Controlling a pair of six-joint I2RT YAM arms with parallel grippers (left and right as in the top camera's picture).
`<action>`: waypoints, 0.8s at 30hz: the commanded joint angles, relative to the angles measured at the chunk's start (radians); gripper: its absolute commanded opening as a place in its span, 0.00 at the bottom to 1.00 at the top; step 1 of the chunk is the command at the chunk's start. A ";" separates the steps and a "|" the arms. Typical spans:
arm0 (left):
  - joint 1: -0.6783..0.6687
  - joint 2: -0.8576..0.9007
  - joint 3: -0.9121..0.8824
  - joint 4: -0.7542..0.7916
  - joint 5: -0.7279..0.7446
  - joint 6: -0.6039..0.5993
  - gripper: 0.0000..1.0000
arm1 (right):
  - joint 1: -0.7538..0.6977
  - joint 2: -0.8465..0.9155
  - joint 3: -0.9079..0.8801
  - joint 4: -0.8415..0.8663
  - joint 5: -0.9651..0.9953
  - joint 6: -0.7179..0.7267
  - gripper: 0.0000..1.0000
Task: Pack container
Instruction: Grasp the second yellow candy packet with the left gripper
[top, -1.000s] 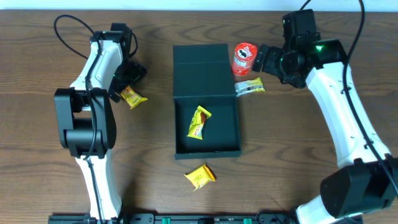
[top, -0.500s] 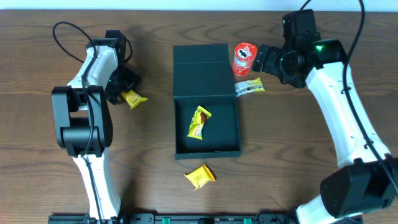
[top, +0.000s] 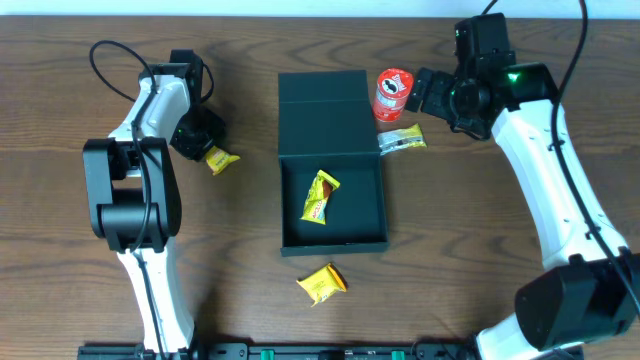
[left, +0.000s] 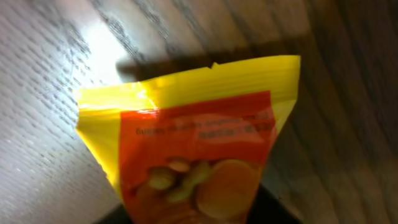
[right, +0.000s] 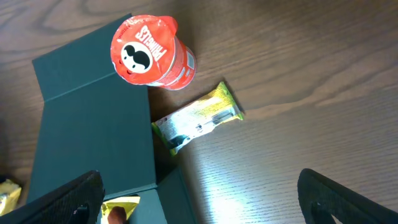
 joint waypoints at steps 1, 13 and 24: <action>0.003 0.018 -0.007 -0.003 0.018 0.008 0.30 | 0.015 0.007 -0.003 0.002 0.014 0.004 0.99; -0.003 0.014 0.007 -0.023 0.107 0.108 0.27 | 0.015 0.007 -0.003 0.019 0.014 0.003 0.99; -0.126 -0.180 0.009 -0.049 0.098 0.262 0.27 | 0.014 0.007 -0.003 0.086 0.018 0.003 0.99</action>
